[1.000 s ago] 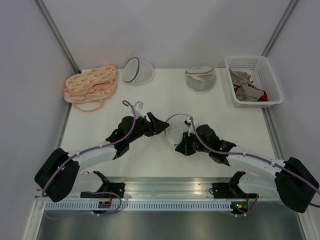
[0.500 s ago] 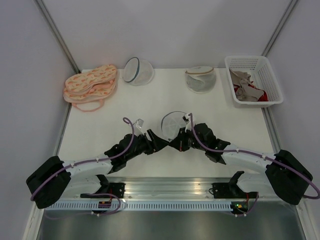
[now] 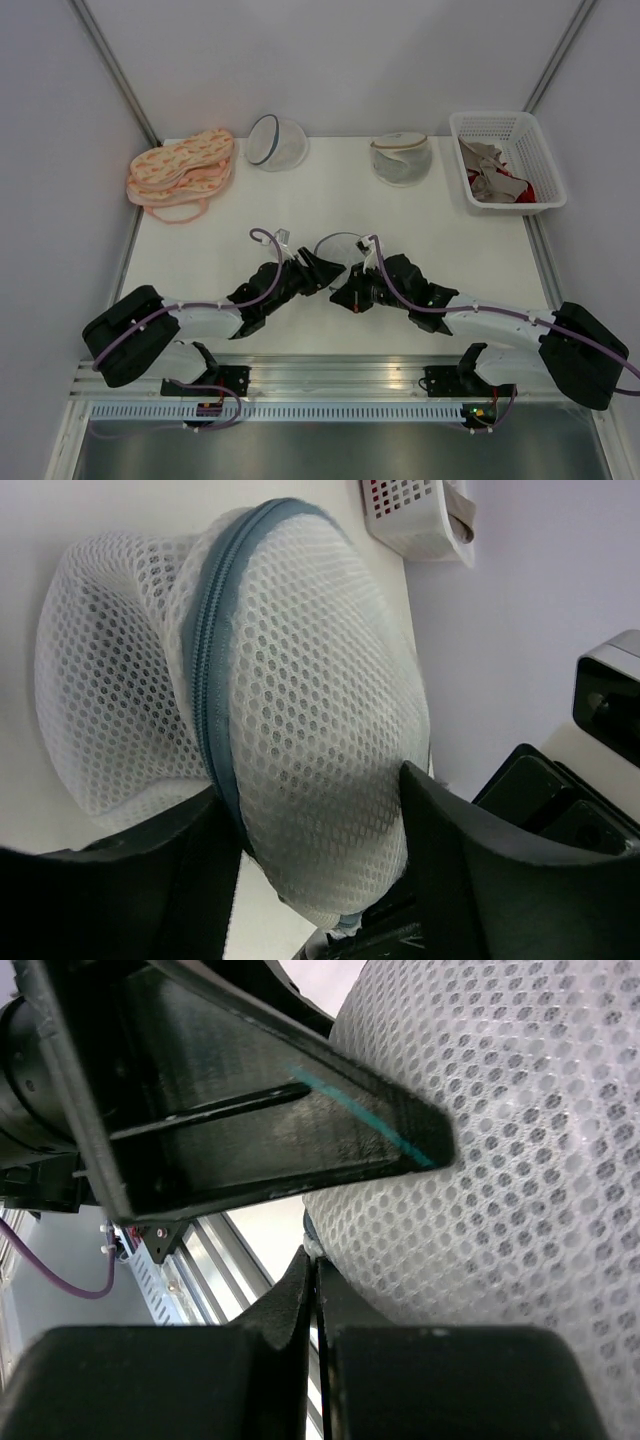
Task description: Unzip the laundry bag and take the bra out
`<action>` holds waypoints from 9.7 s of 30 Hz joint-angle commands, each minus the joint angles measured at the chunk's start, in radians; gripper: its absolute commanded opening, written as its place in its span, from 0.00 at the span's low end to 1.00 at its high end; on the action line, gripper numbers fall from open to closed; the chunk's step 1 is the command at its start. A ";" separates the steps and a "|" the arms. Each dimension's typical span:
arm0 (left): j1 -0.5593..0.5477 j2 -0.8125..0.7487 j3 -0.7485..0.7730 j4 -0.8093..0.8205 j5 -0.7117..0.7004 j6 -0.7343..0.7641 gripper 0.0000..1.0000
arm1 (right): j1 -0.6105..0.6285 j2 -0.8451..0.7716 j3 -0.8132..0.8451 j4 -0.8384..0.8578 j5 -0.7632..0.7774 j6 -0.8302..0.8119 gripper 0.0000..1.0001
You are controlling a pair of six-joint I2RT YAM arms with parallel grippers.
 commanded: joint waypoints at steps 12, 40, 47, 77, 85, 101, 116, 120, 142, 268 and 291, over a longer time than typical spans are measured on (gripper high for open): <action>-0.006 -0.060 0.010 -0.061 -0.027 0.026 0.02 | 0.017 -0.104 0.044 -0.238 0.177 -0.052 0.01; 0.085 -0.291 -0.034 -0.378 0.068 0.313 0.02 | 0.016 -0.181 0.127 -0.593 0.275 -0.120 0.00; 0.086 -0.277 -0.039 -0.322 0.099 0.261 0.02 | 0.016 -0.199 0.077 -0.429 0.102 -0.095 0.29; 0.085 -0.318 -0.080 -0.199 0.137 -0.024 0.02 | 0.057 0.068 -0.013 0.271 0.028 0.115 0.42; 0.085 -0.329 -0.093 -0.200 0.156 -0.026 0.02 | 0.060 -0.001 -0.016 0.167 0.137 0.074 0.17; 0.085 -0.381 -0.097 -0.252 0.128 0.005 0.02 | 0.062 -0.098 -0.036 -0.096 0.189 0.026 0.00; 0.132 -0.262 0.062 -0.371 0.197 0.331 0.02 | 0.063 -0.092 0.108 -0.622 0.651 0.049 0.01; 0.166 -0.079 0.191 -0.325 0.200 0.432 0.02 | 0.063 -0.108 0.108 -0.591 0.605 0.018 0.00; 0.086 -0.298 -0.027 -0.397 0.091 0.029 0.76 | 0.062 0.051 0.100 -0.028 -0.019 -0.025 0.00; 0.255 -0.408 0.021 -0.427 0.340 0.077 0.73 | 0.100 0.220 0.280 -0.106 -0.174 -0.152 0.01; 0.249 -0.297 0.094 -0.446 0.177 0.104 0.02 | 0.158 0.151 0.185 -0.266 -0.053 -0.164 0.00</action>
